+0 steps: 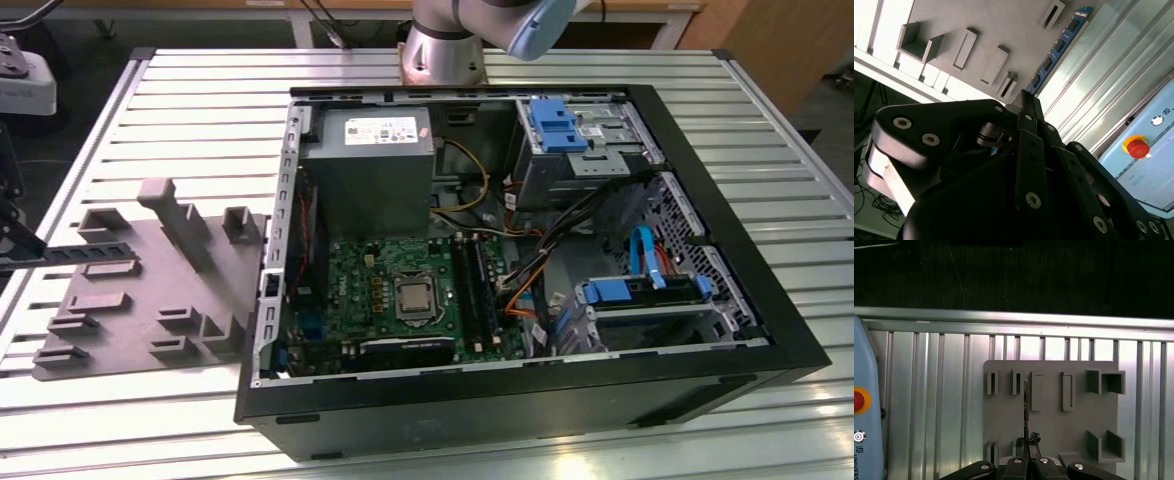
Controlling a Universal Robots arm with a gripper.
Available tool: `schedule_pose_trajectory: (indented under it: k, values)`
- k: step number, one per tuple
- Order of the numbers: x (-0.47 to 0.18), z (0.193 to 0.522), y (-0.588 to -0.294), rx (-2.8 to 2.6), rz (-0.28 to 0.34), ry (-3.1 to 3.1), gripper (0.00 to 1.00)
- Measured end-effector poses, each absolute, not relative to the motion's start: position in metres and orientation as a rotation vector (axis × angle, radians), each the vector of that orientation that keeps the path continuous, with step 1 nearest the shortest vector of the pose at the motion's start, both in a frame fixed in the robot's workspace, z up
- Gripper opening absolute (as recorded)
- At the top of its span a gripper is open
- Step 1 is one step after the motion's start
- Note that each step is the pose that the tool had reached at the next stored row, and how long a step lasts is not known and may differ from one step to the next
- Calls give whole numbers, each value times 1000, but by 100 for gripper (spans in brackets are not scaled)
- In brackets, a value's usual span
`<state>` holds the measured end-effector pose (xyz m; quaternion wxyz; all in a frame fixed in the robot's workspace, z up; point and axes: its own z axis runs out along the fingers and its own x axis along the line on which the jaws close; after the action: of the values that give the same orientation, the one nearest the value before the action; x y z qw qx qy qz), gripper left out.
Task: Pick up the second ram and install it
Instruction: 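Pick up the second ram and move it above second insertion slot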
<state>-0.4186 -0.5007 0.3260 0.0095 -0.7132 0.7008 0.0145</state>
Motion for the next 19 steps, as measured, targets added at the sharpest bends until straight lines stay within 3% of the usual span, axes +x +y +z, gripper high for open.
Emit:
schedule_pose_trajectory:
  k: [19]
  values:
    - [-419,330,-501,-2227,45,2188,11]
